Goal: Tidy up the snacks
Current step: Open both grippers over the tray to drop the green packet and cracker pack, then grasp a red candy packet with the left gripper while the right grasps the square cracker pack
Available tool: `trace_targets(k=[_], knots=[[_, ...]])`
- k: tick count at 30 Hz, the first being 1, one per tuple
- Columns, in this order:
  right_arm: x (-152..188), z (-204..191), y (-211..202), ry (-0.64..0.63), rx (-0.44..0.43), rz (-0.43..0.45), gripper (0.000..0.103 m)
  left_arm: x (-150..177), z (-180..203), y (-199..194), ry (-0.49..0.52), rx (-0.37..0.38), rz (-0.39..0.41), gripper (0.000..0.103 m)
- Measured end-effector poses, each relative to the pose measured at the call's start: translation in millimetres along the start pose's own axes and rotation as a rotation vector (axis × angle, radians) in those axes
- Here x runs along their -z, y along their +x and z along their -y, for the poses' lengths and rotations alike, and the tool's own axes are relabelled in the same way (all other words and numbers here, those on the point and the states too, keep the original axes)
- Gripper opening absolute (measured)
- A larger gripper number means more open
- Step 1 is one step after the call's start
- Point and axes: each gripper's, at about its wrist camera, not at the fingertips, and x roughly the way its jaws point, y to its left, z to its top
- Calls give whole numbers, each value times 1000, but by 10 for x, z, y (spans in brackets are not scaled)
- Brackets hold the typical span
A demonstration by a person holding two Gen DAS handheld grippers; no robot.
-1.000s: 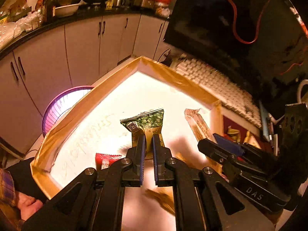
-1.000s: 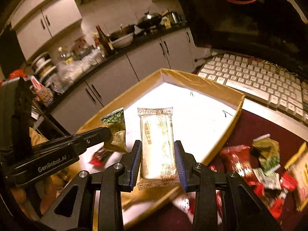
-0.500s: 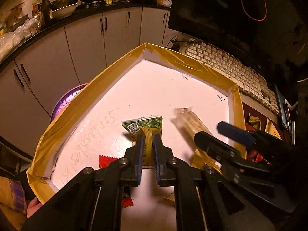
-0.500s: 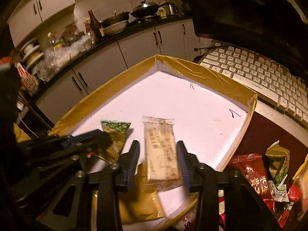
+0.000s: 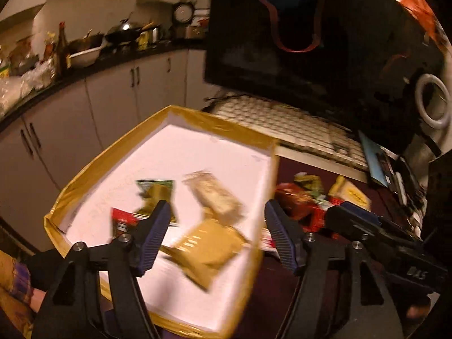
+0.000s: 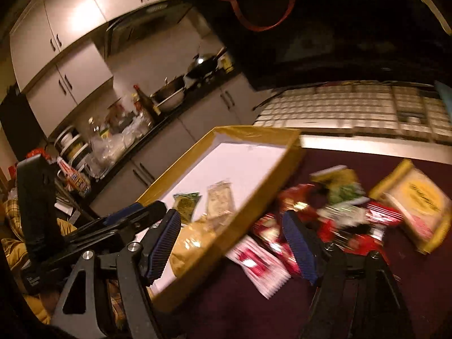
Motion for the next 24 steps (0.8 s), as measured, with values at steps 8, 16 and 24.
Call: trace_targets(k=[8, 16, 24], knots=[[229, 457, -471, 41, 184, -3, 77, 111, 629, -57, 107, 65, -18, 70], [328, 1006, -575, 176, 205, -62, 78, 281, 972, 174, 191, 93, -113, 70], [360, 1209, -626, 219, 213, -50, 77, 315, 909, 322, 155, 105, -159, 70]])
